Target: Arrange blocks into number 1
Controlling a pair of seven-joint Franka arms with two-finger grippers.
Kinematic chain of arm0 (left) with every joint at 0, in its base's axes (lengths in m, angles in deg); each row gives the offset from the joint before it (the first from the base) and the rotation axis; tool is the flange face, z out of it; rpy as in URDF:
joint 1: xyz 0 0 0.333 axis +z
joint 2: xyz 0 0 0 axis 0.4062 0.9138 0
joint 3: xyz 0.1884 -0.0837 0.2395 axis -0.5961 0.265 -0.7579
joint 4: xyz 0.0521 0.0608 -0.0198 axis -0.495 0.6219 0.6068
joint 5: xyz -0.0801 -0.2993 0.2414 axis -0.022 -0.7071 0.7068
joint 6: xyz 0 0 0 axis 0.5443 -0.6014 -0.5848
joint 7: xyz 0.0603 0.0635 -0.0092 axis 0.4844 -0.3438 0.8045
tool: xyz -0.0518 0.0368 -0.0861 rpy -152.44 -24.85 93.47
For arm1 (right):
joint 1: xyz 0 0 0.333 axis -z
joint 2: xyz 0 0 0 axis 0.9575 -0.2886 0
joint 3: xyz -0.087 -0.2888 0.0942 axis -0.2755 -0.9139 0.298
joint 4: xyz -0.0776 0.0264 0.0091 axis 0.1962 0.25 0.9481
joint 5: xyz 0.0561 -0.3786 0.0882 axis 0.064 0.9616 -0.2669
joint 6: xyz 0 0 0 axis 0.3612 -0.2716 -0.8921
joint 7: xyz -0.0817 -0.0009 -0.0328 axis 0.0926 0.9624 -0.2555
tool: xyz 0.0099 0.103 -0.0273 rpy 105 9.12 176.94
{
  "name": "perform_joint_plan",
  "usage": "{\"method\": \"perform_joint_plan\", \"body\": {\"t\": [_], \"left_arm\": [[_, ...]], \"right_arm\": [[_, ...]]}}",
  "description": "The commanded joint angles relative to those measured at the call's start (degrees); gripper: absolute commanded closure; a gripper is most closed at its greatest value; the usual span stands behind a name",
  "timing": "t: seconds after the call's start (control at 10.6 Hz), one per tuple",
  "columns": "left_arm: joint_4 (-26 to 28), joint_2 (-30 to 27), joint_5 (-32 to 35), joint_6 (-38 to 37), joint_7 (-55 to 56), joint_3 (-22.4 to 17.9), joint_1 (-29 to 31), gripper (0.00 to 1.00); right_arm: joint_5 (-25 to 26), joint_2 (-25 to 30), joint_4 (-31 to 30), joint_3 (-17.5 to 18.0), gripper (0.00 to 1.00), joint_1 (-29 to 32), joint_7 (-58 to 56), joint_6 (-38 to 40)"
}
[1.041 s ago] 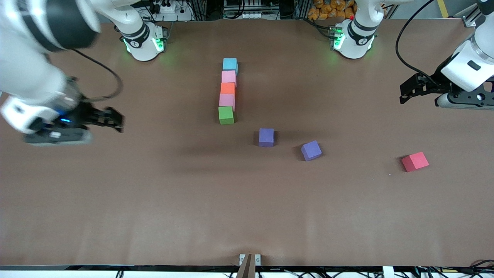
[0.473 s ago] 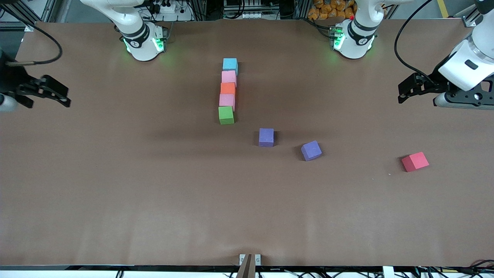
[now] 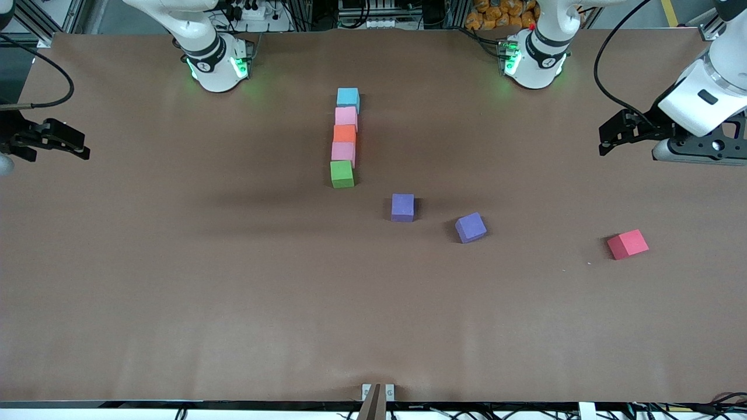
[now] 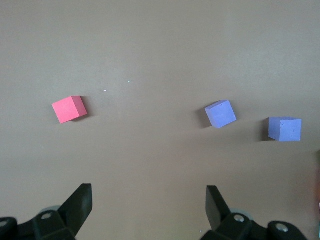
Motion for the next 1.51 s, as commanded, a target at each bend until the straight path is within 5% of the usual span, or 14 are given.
{"method": "perform_joint_plan", "body": {"t": [0.0, 0.85, 1.42], "left_arm": [[-0.10, -0.26, 1.04, -0.84, -1.56, 0.23, -0.09, 0.00], [-0.27, -0.43, 1.04, -0.93, -3.58, 1.64, 0.70, 0.00], [-2.73, -0.43, 1.04, -1.81, -6.48, -1.09, 0.61, 0.00]], "right_arm": [[0.81, 3.55, -4.56, 0.31, 0.00, 0.26, -0.82, -0.38], [1.16, 3.47, -3.26, -1.36, 0.00, -0.45, -2.48, 4.19], [1.16, 3.29, -2.99, -1.36, 0.00, -0.45, -2.48, 4.28]]}}
